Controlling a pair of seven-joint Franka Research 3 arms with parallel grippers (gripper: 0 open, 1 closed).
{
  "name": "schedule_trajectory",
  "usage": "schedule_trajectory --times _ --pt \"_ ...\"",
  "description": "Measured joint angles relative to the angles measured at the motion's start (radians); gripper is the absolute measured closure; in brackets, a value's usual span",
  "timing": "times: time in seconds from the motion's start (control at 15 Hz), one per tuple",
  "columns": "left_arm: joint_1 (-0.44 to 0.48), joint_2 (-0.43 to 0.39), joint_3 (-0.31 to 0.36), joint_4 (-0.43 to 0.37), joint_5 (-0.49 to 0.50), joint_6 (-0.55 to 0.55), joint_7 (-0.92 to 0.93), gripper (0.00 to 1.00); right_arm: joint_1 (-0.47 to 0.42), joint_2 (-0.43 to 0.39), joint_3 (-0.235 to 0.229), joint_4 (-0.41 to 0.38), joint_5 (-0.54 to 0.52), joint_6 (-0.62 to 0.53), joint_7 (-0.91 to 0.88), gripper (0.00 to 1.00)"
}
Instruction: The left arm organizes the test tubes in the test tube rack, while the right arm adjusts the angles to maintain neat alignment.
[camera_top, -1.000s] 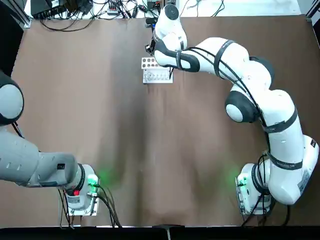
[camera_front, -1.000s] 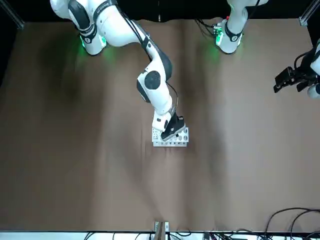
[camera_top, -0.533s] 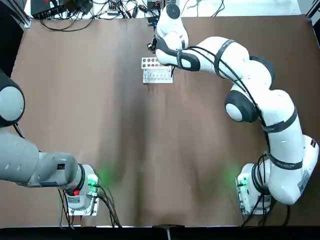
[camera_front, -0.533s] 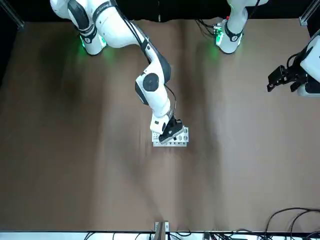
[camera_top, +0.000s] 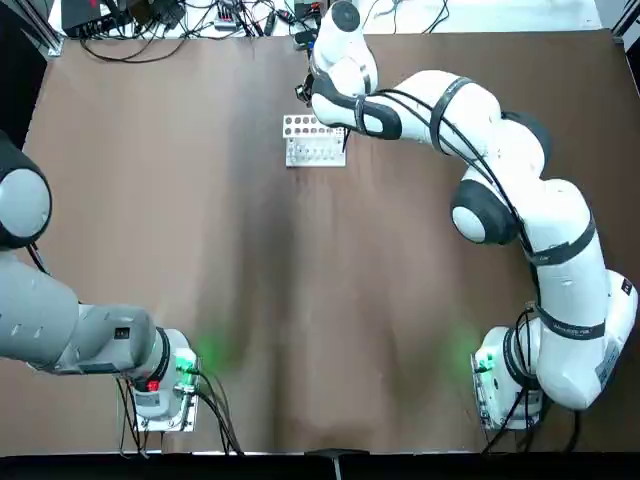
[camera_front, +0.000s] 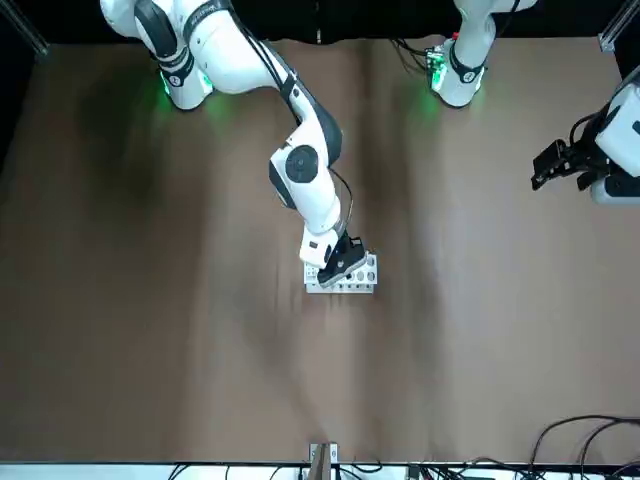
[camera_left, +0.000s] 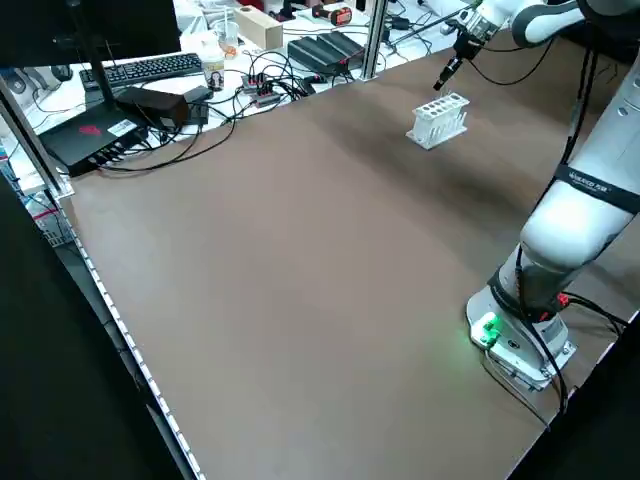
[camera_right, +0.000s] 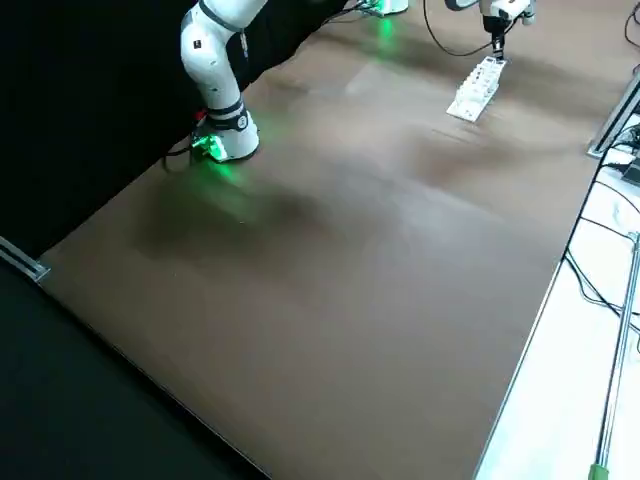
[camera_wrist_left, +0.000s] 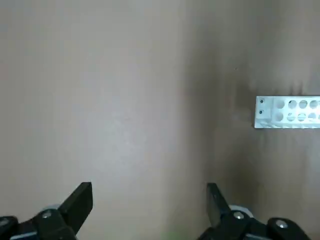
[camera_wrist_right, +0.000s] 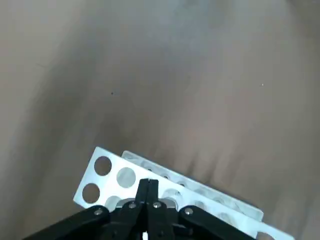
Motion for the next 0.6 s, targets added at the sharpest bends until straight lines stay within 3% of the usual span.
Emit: schedule_trajectory --times 0.6 --pt "-0.021 0.023 0.000 0.000 0.000 0.009 0.000 0.00 -0.001 -0.005 0.000 0.008 0.000 -0.034 -0.010 0.99"
